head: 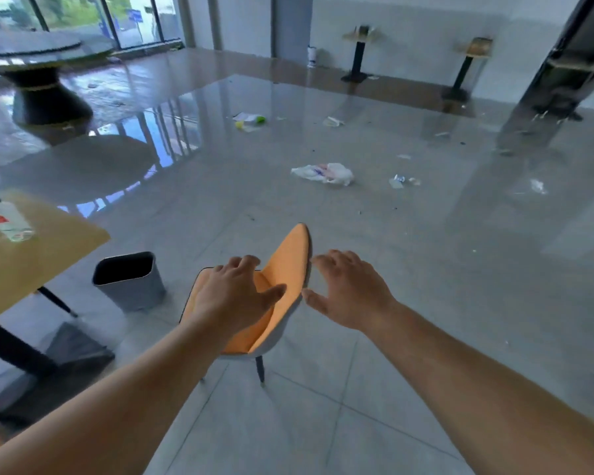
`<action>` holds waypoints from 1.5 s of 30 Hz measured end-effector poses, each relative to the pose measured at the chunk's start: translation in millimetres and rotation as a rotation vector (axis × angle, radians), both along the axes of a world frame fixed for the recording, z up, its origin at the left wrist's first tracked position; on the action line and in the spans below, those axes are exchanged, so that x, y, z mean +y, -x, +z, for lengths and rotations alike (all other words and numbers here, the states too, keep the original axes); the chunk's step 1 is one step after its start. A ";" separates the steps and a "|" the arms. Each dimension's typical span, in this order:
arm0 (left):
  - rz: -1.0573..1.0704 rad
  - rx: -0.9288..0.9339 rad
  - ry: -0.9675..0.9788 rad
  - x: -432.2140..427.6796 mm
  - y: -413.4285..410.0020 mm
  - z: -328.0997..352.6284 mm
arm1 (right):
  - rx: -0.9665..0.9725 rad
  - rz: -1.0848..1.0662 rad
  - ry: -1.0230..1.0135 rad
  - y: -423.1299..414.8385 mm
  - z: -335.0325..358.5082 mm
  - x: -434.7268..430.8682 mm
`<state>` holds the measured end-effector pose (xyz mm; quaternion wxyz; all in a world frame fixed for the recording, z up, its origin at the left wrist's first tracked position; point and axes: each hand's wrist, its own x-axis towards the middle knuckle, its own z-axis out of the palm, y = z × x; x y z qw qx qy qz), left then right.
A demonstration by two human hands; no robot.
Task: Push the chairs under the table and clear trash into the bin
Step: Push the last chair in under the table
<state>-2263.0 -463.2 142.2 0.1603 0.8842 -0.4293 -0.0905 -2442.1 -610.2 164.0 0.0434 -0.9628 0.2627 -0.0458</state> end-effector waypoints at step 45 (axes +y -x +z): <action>1.189 0.697 -0.237 -327.1 -74.2 -192.7 | 0.351 1.106 -0.272 -333.5 -142.4 -411.8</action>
